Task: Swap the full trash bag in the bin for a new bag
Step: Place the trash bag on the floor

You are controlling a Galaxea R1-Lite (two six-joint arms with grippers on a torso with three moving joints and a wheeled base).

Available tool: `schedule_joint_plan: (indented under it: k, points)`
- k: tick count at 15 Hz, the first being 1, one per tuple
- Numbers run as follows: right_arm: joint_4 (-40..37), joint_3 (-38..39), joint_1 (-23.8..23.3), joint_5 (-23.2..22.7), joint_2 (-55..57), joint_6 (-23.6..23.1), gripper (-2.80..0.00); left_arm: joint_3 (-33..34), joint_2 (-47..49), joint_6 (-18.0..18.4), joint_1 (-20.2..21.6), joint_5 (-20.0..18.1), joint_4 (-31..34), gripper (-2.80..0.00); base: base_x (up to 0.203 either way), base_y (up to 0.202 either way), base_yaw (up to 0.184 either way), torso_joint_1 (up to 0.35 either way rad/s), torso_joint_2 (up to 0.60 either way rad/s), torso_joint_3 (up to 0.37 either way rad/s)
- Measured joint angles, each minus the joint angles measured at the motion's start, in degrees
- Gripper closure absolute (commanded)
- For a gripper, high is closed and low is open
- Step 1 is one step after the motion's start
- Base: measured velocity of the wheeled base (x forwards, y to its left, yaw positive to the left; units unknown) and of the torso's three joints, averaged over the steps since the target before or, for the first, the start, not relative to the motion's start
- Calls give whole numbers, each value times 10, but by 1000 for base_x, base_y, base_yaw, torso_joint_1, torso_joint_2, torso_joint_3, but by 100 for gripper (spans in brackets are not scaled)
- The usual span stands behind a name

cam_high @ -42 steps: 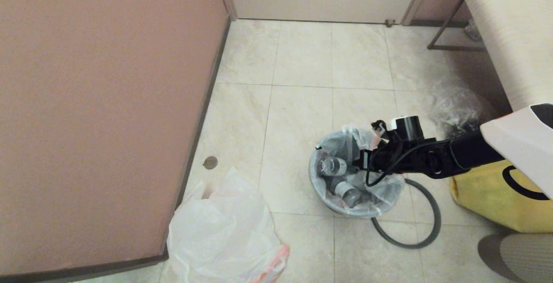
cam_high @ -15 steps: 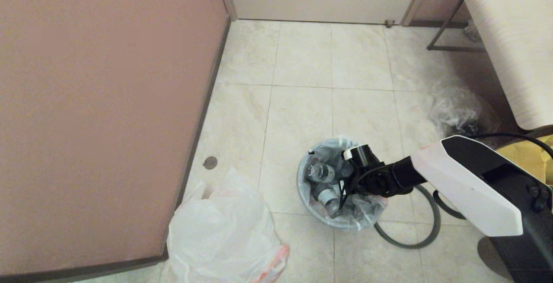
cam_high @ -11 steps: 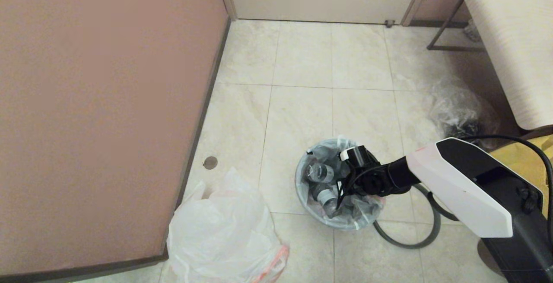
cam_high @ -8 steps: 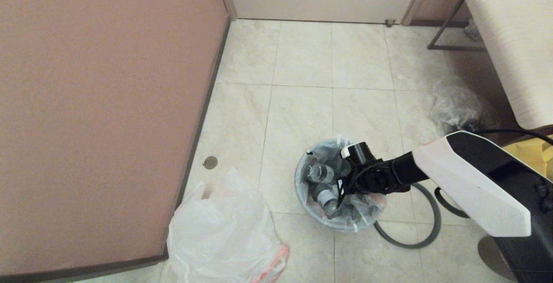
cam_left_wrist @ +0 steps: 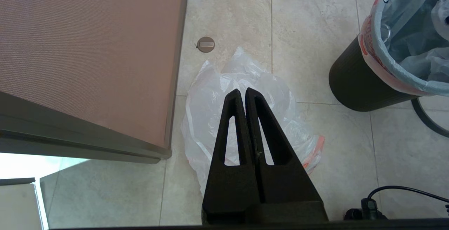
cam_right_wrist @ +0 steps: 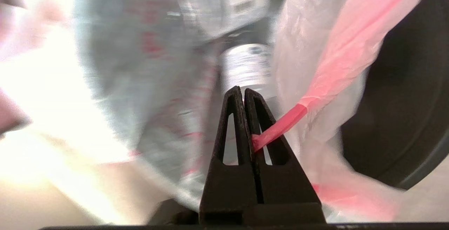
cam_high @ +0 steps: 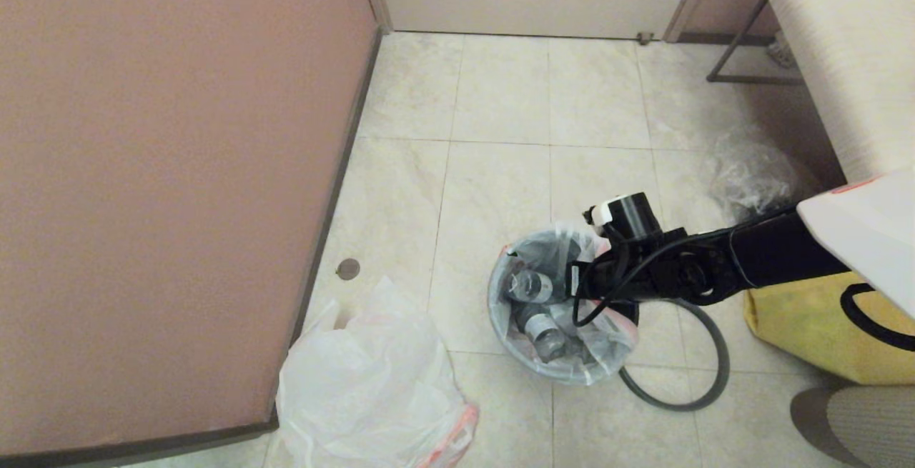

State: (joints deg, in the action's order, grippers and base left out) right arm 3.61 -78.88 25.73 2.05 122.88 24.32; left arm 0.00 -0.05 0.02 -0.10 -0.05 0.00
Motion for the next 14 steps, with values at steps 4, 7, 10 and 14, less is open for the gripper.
schedule_joint_plan:
  k: [4, 7, 10, 14]
  points:
    - [0, 4, 2, -27, -35, 25, 0, 0, 0, 0, 0, 0, 0, 0, 0, 0, 0, 0, 0, 0]
    - [-3, 7, 3, -34, -60, 29, 0, 0, 0, 0, 0, 0, 0, 0, 0, 0, 0, 0, 0, 0]
    - [0, 13, 2, -42, -65, 22, 0, 0, 0, 0, 0, 0, 0, 0, 0, 0, 0, 0, 0, 0]
    - [6, -8, -5, -35, 0, 3, 0, 0, 0, 0, 0, 0, 0, 0, 0, 0, 0, 0, 0, 0]
